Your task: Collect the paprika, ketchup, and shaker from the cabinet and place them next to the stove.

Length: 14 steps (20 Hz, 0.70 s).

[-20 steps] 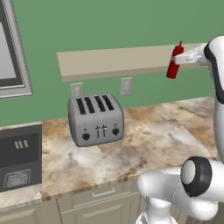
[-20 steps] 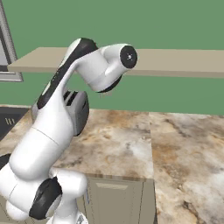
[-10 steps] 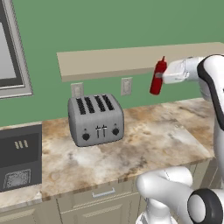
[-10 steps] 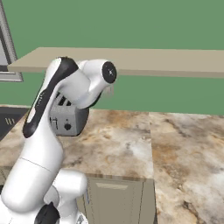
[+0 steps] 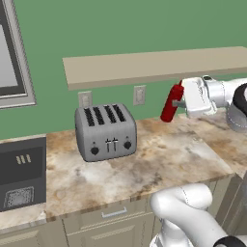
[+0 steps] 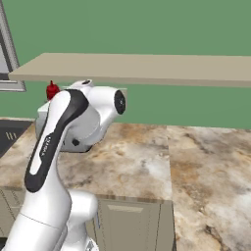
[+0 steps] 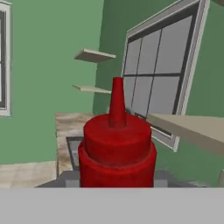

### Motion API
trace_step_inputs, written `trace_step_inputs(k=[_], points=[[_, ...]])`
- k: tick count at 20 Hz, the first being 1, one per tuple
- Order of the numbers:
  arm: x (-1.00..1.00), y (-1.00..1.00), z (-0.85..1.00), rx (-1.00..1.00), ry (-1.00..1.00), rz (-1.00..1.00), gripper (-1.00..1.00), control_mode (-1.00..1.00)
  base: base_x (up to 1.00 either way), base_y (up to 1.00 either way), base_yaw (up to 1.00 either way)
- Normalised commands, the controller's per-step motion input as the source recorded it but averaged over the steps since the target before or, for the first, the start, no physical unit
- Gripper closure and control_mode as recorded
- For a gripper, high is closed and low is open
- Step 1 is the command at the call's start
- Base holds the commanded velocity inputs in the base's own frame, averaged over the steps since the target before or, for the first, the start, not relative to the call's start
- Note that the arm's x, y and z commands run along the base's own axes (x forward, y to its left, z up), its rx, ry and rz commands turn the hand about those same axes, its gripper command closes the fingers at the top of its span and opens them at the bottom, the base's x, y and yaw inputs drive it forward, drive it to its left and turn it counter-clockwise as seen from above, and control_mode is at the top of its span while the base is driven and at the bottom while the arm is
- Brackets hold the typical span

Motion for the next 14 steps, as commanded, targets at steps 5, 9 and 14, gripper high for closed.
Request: trace_step_inputs(k=[5, 9, 14], points=[[-0.30, 0.12, -0.06, 0.00, -0.06, 0.12, 1.00, 1.00, -0.38, 0.26, 0.19], [0.00, 0.00, 0.00, 0.00, 0.00, 0.00, 1.00, 1.00, -0.37, 0.82, 0.28], [0.00, 0.00, 0.00, 0.00, 0.00, 0.00, 1.00, 1.00, -0.29, 0.93, 0.20]])
